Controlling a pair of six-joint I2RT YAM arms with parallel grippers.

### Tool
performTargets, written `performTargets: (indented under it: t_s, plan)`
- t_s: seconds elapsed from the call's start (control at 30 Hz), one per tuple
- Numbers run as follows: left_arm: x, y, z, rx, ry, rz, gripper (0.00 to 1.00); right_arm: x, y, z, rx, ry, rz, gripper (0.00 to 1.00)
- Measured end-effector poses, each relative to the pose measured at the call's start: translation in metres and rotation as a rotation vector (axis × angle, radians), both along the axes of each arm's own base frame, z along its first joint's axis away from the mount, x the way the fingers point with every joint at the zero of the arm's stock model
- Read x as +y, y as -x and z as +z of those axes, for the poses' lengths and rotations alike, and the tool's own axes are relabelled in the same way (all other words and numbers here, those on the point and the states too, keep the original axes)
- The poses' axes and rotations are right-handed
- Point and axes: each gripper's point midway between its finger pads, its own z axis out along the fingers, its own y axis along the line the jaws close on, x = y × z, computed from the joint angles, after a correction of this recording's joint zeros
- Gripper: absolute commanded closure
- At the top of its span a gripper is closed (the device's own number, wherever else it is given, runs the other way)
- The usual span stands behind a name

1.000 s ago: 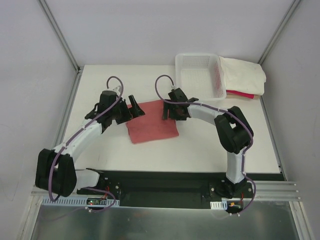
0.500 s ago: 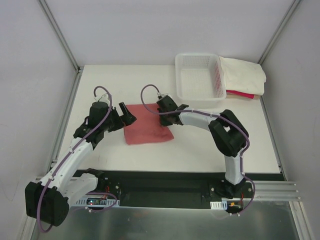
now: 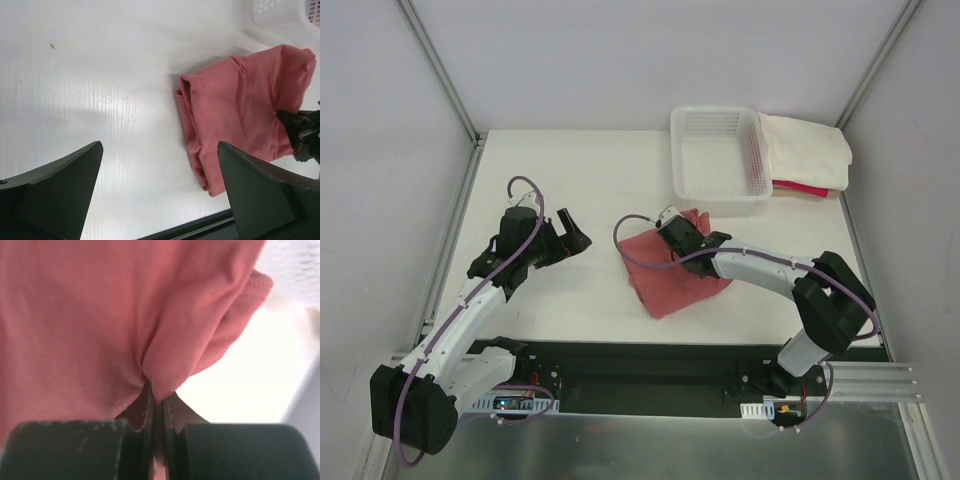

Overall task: Fold and stack the t-shirts
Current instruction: Put the neatly folded tshirt into the corner of the board with the right arm

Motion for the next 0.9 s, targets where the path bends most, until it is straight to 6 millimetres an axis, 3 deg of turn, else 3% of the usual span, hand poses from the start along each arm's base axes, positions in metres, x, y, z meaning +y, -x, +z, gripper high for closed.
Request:
performTargets:
  t_s: [0.2, 0.37, 0.57, 0.9]
  plan:
    - [0.000, 0.000, -0.001, 0.004, -0.003, 0.002, 0.01, -0.035, -0.011, 0.031, -0.113, 0.231, 0.103, 0.99]
    - [0.004, -0.001, -0.003, 0.004, -0.017, 0.018, 0.01, -0.051, -0.020, 0.065, -0.214, 0.270, 0.149, 0.99]
    - [0.008, -0.003, -0.006, 0.013, -0.035, 0.037, 0.01, -0.052, -0.041, 0.127, -0.392, 0.271, 0.177, 0.99]
    - [0.010, -0.005, -0.013, 0.037, -0.053, 0.049, 0.01, -0.045, -0.065, 0.186, -0.511, 0.322, 0.197, 0.99]
